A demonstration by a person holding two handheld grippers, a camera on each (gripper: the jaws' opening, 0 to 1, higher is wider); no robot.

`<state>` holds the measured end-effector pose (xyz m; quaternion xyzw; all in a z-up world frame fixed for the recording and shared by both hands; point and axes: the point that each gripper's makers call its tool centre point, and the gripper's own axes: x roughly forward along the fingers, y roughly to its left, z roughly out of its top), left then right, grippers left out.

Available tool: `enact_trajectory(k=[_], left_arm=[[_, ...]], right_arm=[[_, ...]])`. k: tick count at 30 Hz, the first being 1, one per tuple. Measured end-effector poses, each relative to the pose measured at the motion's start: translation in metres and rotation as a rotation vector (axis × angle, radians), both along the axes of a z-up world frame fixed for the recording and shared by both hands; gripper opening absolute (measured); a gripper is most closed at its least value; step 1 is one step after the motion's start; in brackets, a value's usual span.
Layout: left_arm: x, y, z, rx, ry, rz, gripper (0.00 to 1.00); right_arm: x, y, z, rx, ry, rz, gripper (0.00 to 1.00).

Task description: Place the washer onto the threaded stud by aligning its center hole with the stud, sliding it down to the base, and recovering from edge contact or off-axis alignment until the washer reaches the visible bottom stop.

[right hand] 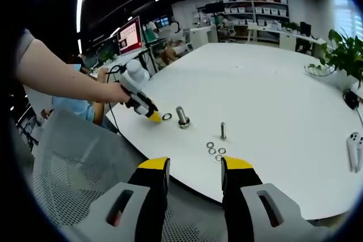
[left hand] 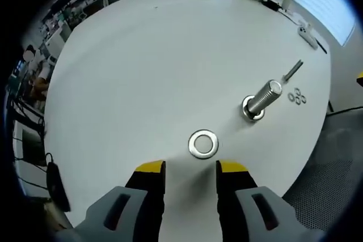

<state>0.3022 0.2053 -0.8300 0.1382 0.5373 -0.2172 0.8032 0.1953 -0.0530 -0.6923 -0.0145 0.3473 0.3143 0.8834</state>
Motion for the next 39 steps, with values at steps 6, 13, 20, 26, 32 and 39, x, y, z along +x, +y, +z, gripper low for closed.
enact_trajectory(k=[6, 13, 20, 26, 32, 39], left_arm=[[0.001, -0.008, -0.007, -0.008, 0.012, -0.013, 0.33], [0.012, -0.018, -0.006, 0.03, -0.015, -0.081, 0.3], [0.013, -0.025, -0.007, 0.018, -0.007, -0.109, 0.24], [0.013, -0.027, -0.007, 0.03, 0.002, -0.128, 0.21], [0.01, -0.025, -0.007, 0.032, 0.016, -0.136, 0.21], [-0.002, -0.014, -0.008, 0.061, 0.065, -0.165, 0.21]], right_arm=[[0.0, 0.0, 0.0, -0.001, 0.001, -0.002, 0.38], [0.0, -0.002, -0.001, -0.004, 0.003, -0.009, 0.38], [0.0, -0.002, -0.001, -0.007, 0.004, -0.008, 0.38], [0.0, -0.002, -0.002, -0.009, 0.006, -0.005, 0.37], [0.0, -0.002, -0.002, -0.011, 0.007, -0.003, 0.37], [0.0, -0.001, -0.002, -0.007, 0.005, -0.002, 0.37]])
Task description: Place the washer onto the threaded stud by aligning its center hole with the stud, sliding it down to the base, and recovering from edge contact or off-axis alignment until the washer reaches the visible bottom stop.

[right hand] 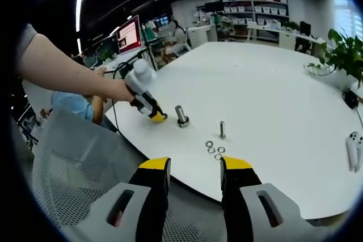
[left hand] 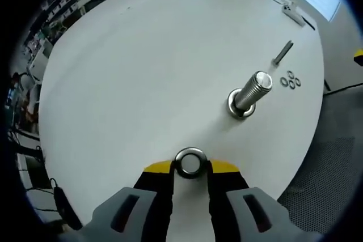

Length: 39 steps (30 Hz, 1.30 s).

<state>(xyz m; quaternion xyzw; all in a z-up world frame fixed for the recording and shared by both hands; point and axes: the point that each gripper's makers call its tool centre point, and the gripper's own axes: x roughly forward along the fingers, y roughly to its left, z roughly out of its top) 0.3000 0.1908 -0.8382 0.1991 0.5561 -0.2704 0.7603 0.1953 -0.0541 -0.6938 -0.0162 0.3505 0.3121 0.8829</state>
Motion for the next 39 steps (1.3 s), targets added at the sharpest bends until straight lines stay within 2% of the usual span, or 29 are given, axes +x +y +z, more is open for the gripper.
enact_trajectory(k=[3, 8, 20, 25, 32, 34, 36, 39], left_arm=[[-0.006, 0.005, 0.0, 0.009, 0.018, -0.001, 0.21], [-0.016, 0.012, -0.001, 0.07, 0.088, -0.04, 0.21], [-0.016, 0.011, 0.0, 0.077, 0.087, -0.058, 0.23], [-0.021, 0.008, -0.001, 0.105, 0.12, -0.136, 0.29], [-0.021, 0.009, 0.0, 0.115, 0.129, -0.124, 0.28], [-0.02, 0.012, 0.0, 0.124, 0.133, -0.129, 0.21], [-0.02, 0.012, -0.002, 0.119, 0.135, -0.086, 0.21], [-0.021, 0.011, -0.003, 0.135, 0.126, -0.088, 0.2]], right_arm=[[0.0, 0.0, 0.0, 0.002, -0.001, 0.0, 0.37], [0.0, 0.001, 0.001, 0.005, -0.003, 0.002, 0.37], [0.0, 0.001, 0.002, 0.011, -0.008, -0.002, 0.37], [0.0, 0.001, 0.002, 0.01, -0.006, 0.002, 0.37], [-0.001, 0.001, 0.002, 0.01, -0.007, 0.0, 0.37], [-0.001, 0.001, 0.002, 0.01, -0.007, 0.001, 0.37], [0.0, 0.001, 0.002, 0.01, -0.008, 0.0, 0.37], [0.0, 0.001, 0.002, 0.01, -0.007, -0.001, 0.37]])
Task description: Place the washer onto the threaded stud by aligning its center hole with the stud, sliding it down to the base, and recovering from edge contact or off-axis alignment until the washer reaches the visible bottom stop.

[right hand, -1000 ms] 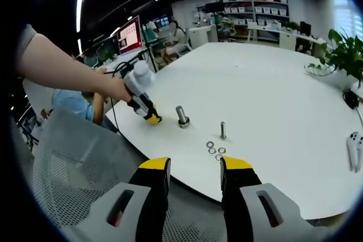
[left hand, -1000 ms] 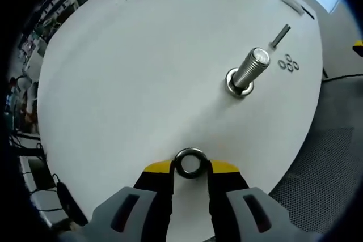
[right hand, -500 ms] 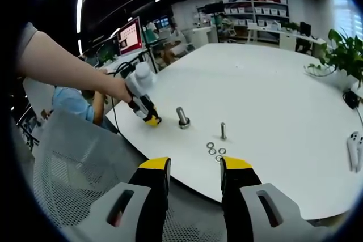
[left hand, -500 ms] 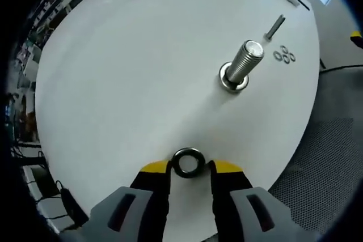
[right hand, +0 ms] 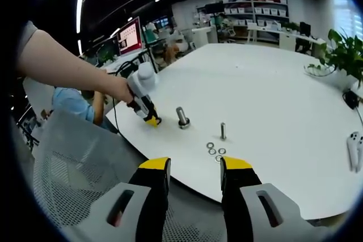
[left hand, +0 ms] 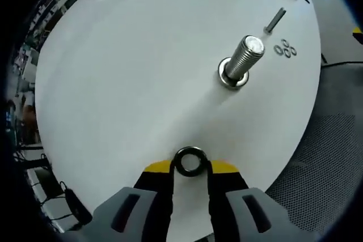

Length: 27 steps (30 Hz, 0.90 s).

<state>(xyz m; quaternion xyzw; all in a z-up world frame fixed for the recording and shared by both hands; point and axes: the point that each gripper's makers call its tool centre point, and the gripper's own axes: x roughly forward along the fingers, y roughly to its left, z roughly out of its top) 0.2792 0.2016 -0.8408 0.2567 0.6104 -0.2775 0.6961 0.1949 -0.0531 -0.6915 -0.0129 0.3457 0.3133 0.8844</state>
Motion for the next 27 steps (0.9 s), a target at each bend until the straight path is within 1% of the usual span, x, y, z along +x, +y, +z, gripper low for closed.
enact_trajectory(k=[3, 6, 10, 12, 18, 20, 22, 27], left_arm=[[0.0, 0.003, -0.001, -0.033, -0.017, 0.079, 0.19], [-0.001, 0.004, 0.0, -0.053, -0.03, 0.085, 0.18], [0.0, 0.003, 0.0, -0.061, -0.036, 0.088, 0.18], [0.001, 0.003, 0.0, -0.074, -0.043, 0.108, 0.18], [-0.003, 0.001, 0.001, -0.092, -0.059, 0.105, 0.18], [-0.002, -0.002, 0.006, -0.107, -0.074, 0.108, 0.18], [0.001, -0.005, 0.01, -0.133, -0.082, 0.13, 0.18], [0.01, -0.01, 0.027, -0.158, -0.123, 0.112, 0.18]], right_arm=[[0.0, 0.0, 0.0, -0.001, 0.0, 0.002, 0.37], [0.0, 0.0, 0.0, -0.002, 0.0, 0.004, 0.37], [0.0, 0.001, 0.0, -0.002, 0.0, 0.006, 0.37], [0.0, 0.001, -0.001, -0.003, 0.001, 0.009, 0.37], [-0.001, 0.002, 0.0, -0.002, 0.0, 0.014, 0.37], [-0.001, 0.002, 0.0, 0.0, 0.0, 0.014, 0.37], [-0.001, 0.002, 0.0, 0.0, 0.0, 0.016, 0.37], [-0.002, 0.003, 0.0, 0.003, 0.0, 0.02, 0.37]])
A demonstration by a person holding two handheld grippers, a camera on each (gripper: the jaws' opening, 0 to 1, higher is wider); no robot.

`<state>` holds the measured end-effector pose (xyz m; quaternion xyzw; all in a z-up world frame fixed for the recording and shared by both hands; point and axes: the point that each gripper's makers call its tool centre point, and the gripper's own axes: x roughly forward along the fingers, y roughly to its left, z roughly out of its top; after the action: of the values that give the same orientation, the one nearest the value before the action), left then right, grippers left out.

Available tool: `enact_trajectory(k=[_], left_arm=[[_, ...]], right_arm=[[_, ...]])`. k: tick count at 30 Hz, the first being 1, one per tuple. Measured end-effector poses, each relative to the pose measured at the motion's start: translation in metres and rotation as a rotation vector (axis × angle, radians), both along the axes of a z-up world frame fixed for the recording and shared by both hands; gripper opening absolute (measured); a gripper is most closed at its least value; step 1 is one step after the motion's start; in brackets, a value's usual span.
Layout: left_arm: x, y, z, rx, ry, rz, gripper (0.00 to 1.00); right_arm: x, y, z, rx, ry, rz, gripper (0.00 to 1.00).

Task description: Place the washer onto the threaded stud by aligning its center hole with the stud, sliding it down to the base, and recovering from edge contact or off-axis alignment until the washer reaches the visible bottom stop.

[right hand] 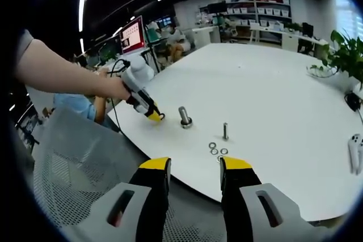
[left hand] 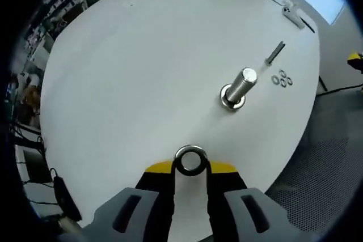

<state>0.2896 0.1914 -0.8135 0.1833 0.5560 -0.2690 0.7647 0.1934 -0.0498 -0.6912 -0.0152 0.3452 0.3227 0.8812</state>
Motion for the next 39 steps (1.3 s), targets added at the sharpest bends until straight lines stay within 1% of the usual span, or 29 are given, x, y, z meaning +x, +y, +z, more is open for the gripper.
enact_trajectory(k=[2, 6, 8, 11, 14, 16, 19, 23, 27, 30, 32, 39], left_arm=[[0.004, -0.002, 0.007, -0.003, -0.018, -0.007, 0.18], [0.011, -0.011, 0.021, -0.038, -0.046, -0.001, 0.18], [0.013, -0.015, 0.026, -0.051, -0.049, -0.002, 0.18], [0.019, -0.023, 0.036, -0.051, -0.075, -0.035, 0.18], [0.022, -0.032, 0.047, -0.068, -0.082, -0.043, 0.18], [0.025, -0.036, 0.051, -0.085, -0.084, -0.039, 0.18], [0.027, -0.046, 0.058, -0.096, -0.086, -0.055, 0.18], [0.027, -0.056, 0.059, -0.084, -0.086, -0.098, 0.18], [0.027, -0.072, 0.061, -0.09, -0.091, -0.13, 0.18], [0.024, -0.082, 0.058, -0.073, -0.078, -0.178, 0.18], [0.023, -0.086, 0.056, -0.051, -0.076, -0.211, 0.18], [0.024, -0.091, 0.048, -0.002, -0.056, -0.262, 0.18]], right_arm=[[0.0, 0.0, 0.0, 0.001, 0.0, 0.001, 0.37], [0.0, 0.001, 0.001, 0.005, -0.004, 0.003, 0.37], [0.0, 0.001, 0.001, 0.006, -0.005, 0.004, 0.37], [0.0, 0.001, 0.001, 0.006, -0.006, 0.007, 0.37], [0.0, 0.001, 0.002, 0.01, -0.009, 0.006, 0.37], [0.0, 0.002, 0.003, 0.015, -0.01, 0.005, 0.37], [0.0, 0.002, 0.003, 0.013, -0.01, 0.009, 0.37], [0.0, 0.002, 0.003, 0.016, -0.012, 0.008, 0.37], [0.001, 0.002, 0.004, 0.022, -0.016, 0.001, 0.37], [0.001, 0.001, 0.005, 0.023, -0.018, -0.001, 0.37], [0.001, 0.001, 0.005, 0.022, -0.018, 0.0, 0.37], [0.002, 0.001, 0.005, 0.023, -0.022, -0.002, 0.37]])
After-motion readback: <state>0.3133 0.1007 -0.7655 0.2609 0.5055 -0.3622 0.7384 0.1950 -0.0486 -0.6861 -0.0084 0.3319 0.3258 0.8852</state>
